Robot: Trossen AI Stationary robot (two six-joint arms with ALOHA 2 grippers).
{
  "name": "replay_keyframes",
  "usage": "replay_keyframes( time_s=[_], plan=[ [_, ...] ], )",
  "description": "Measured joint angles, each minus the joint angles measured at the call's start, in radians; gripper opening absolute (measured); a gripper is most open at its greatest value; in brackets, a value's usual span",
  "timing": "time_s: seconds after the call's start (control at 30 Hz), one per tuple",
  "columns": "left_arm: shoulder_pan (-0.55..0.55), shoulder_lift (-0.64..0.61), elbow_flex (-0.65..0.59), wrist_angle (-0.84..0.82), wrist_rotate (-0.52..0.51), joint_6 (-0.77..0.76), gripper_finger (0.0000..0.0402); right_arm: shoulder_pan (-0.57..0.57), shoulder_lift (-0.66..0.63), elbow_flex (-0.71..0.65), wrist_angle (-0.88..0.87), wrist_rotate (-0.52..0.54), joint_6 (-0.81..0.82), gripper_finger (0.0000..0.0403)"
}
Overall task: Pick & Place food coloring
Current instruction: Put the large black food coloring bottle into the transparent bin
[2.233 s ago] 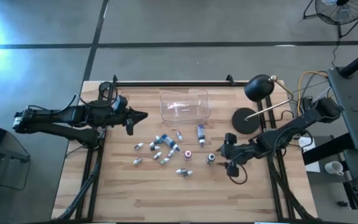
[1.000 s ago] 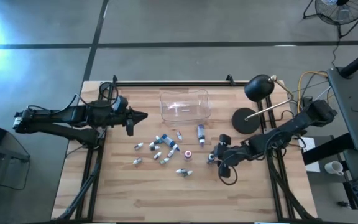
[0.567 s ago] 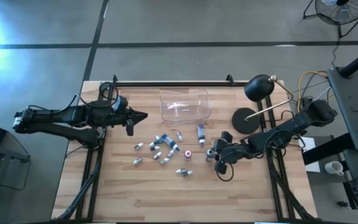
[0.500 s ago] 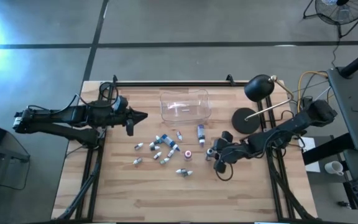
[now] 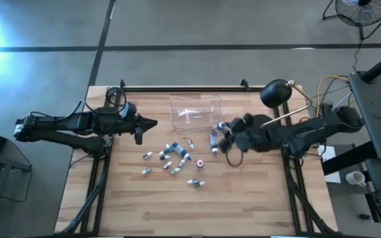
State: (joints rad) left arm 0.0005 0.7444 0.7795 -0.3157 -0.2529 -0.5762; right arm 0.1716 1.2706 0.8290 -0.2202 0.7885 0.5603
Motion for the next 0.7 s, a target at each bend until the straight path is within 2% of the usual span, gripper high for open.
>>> replay_keyframes(
  time_s=[0.13, 0.3, 0.5, 0.7],
  plan=[
    [0.0, 0.0, 0.0, 0.0, 0.0, 0.018, 0.0, -0.082, 0.063, 0.071, 0.071, 0.012, -0.135, 0.0107],
    [0.0, 0.003, 0.002, 0.001, 0.0, 0.019, 0.0, -0.161, 0.167, 0.159, 0.031, 0.024, -0.151, 0.0107],
    [-0.001, 0.011, 0.002, -0.001, 0.0, 0.014, 0.0, -0.193, 0.3, 0.225, -0.083, -0.066, 0.066, 0.0107],
    [-0.002, 0.013, 0.002, -0.026, 0.004, -0.002, 0.0, -0.189, 0.397, 0.28, -0.295, -0.064, 0.35, 0.0107]
  ],
)
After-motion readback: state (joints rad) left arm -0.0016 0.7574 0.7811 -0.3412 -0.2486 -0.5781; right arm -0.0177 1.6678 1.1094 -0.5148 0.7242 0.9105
